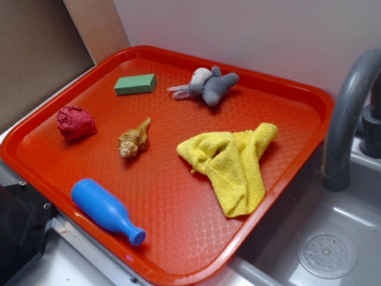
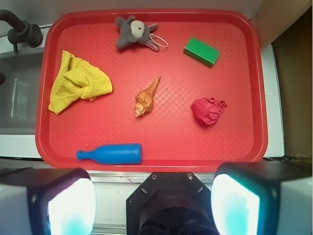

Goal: Grab the green block.

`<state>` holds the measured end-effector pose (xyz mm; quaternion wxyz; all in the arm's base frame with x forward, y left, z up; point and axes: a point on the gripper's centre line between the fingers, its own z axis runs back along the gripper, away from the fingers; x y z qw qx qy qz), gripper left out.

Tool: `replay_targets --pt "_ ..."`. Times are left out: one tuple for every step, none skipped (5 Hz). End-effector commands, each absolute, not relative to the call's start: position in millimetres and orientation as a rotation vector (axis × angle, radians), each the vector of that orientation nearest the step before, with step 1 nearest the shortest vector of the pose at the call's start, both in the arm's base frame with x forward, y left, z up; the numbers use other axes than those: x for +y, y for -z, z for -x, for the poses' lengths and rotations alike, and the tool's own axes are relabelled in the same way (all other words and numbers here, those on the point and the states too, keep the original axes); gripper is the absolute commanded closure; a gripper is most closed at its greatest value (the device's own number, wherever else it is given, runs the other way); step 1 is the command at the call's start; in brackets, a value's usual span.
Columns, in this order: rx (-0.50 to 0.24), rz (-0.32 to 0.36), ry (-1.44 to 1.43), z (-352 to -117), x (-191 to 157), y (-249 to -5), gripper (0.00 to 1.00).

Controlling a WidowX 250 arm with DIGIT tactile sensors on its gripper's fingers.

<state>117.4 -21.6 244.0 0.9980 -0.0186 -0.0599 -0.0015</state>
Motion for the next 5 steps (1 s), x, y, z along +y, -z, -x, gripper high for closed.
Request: replay_targets --pt "-0.120 0.037 0.003 -117 -22 -244 0.00" --pt "-0.217 -0.077 0.122 -148 -17 -242 0.00" --pt "-0.301 -0.206 0.292 -189 -1 -238 0.00" --pt "-0.296 -0.311 0.451 -213 17 -233 0.00" --pt "-0.221 -0.402 0.677 -235 45 -219 0.00"
